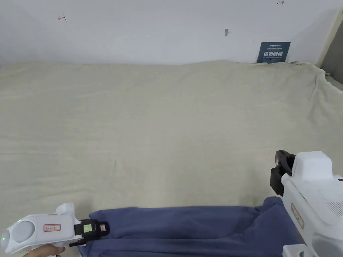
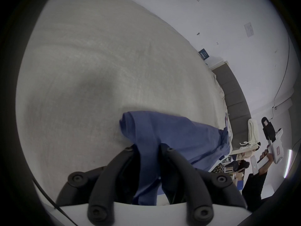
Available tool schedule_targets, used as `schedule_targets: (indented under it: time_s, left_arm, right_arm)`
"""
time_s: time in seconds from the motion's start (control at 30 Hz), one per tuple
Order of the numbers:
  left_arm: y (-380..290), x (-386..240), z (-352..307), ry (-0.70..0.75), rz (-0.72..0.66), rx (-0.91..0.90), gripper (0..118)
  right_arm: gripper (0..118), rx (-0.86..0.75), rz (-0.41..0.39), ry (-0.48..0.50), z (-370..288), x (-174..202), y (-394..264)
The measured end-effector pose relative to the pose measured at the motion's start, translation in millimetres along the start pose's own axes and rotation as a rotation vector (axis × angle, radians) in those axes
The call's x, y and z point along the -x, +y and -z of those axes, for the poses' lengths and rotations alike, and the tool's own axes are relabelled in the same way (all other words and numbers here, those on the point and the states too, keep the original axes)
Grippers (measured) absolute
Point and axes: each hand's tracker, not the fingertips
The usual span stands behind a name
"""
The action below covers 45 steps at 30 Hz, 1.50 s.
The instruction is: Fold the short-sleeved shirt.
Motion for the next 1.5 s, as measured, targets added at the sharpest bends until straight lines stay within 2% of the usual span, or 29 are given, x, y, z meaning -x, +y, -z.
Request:
schedule_targets:
  time_s: [0.27, 0.4, 0.5, 0.73, 0.97, 1.23, 1.5]
  left_arm:
    - [3, -3, -12, 0.051, 0.073, -0.050, 9]
    - [11, -8, -36, 0.048, 0.041, -0.071, 8]
    - [16, -5, -51, 0.132, 0.050, -0.085, 8]
    - [21, 2, -86, 0.226, 0.021, -0.113, 8]
    - [17, -64, -83, 0.244, 0.032, -0.086, 8]
    - [5, -162, -36, 0.147, 0.195, -0.026, 8]
    - [-10, -203, 66, 0.185, 0.223, 0.096, 8]
  right_arm:
    - [0, -0.009, 0.006, 0.005, -4, -4, 3]
    - [0, -0.024, 0.008, 0.008, -7, -7, 7]
    - [0, -0.034, 0.013, 0.012, -10, -9, 9]
    - [0, -0.051, 0.025, 0.023, -16, -14, 10]
    - [0, -0.055, 0.045, 0.025, -23, -24, 7]
    - [0, -0.066, 0.063, 0.029, -34, -35, 6]
    - [0, -0.078, 0.067, 0.009, -45, -51, 3]
